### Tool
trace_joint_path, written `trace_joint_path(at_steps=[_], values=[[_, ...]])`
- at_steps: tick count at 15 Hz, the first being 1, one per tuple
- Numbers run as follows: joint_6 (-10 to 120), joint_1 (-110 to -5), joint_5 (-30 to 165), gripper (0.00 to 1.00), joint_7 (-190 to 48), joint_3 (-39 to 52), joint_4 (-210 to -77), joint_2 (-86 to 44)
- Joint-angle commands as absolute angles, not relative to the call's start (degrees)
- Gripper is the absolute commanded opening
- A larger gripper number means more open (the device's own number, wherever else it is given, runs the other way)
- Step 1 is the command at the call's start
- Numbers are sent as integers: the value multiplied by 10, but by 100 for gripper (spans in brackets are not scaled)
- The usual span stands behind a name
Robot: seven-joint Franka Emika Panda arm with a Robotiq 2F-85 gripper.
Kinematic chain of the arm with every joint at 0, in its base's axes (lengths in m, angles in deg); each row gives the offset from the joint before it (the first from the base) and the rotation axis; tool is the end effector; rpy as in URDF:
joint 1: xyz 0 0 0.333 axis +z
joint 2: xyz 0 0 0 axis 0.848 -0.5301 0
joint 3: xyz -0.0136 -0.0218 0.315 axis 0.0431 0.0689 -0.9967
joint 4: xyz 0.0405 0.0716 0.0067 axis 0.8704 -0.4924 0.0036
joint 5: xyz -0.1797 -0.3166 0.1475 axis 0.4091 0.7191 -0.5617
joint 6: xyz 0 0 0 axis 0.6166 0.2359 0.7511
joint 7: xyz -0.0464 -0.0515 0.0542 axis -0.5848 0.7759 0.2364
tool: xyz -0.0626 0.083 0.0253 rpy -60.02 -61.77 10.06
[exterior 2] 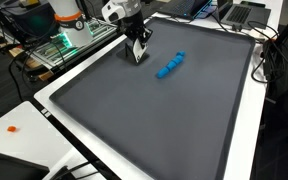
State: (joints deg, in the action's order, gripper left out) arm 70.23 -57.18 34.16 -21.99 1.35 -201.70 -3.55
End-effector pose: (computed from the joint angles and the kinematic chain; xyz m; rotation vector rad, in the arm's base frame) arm 0.4285 0.0037 0.2535 -2.2462 1.8283 0.1814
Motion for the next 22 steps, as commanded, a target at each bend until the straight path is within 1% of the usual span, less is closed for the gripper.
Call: trace_joint_path(at_steps=[1,17,22], values=[[739,-566,321,1,-195,9,-2042,-30],[804,-551,333,1,-124,-5,-2049,-63],[805,-549,339,1,-115,-6,-2050,-69]])
